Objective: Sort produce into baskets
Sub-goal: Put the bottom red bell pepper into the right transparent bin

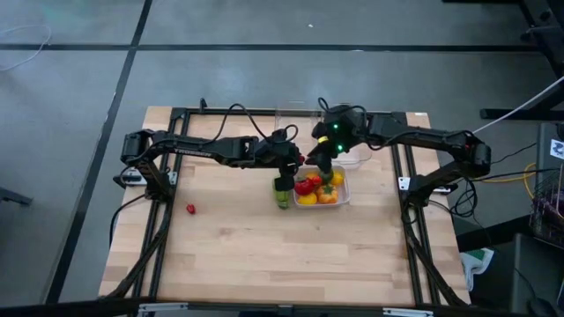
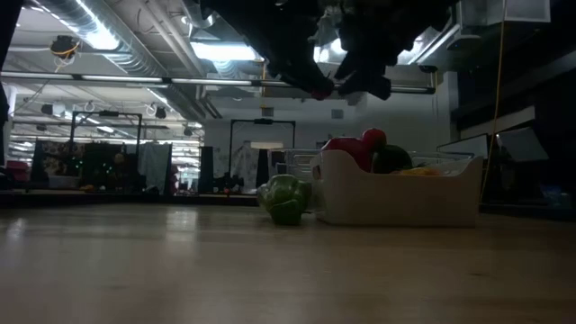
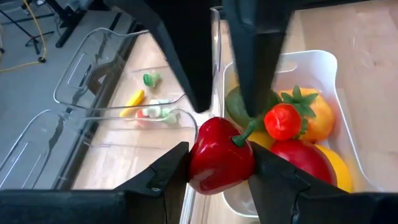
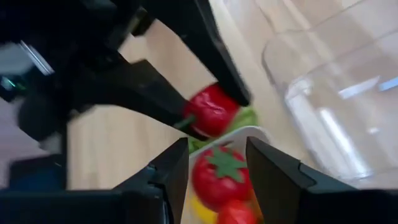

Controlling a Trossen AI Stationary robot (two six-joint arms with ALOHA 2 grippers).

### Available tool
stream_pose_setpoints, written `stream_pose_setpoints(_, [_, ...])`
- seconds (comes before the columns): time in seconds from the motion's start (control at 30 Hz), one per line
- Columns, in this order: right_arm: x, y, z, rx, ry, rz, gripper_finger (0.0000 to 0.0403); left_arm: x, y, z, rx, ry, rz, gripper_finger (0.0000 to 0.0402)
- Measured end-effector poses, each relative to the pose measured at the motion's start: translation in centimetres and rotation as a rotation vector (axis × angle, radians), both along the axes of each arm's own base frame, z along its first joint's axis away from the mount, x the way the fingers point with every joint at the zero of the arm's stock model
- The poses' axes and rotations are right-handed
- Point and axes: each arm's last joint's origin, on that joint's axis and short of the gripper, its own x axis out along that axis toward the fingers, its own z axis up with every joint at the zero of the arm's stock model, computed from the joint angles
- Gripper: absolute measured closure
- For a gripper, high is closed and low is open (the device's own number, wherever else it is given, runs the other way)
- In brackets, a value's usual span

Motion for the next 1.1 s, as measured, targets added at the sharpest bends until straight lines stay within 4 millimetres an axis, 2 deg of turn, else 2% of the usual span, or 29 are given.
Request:
stream_pose_setpoints(0.27, [0.6,1.1,0.2,0.135,-0.003,-0.099,0.0242,0.0,0.0,0.0,-0.02,-0.008,0.016,0.0253])
stream_pose_setpoints(0.57, [1.0,1.5,0.4,0.066,-0.015,-0.247,0.0242,0.0,0.0,0.0,-0.054,-0.027,0.048,0.0253])
stream_pose_setpoints(0.8, [1.1,1.3,0.6,0.081,-0.032,-0.351,0.0242,0.0,0.0,0.0,-0.072,-0.034,0.059,0.0253])
stream_pose_setpoints(1.1, [1.1,1.3,0.6,0.131,-0.029,-0.393,0.0242,0.1,0.0,0.1,-0.092,-0.051,0.074,0.0253])
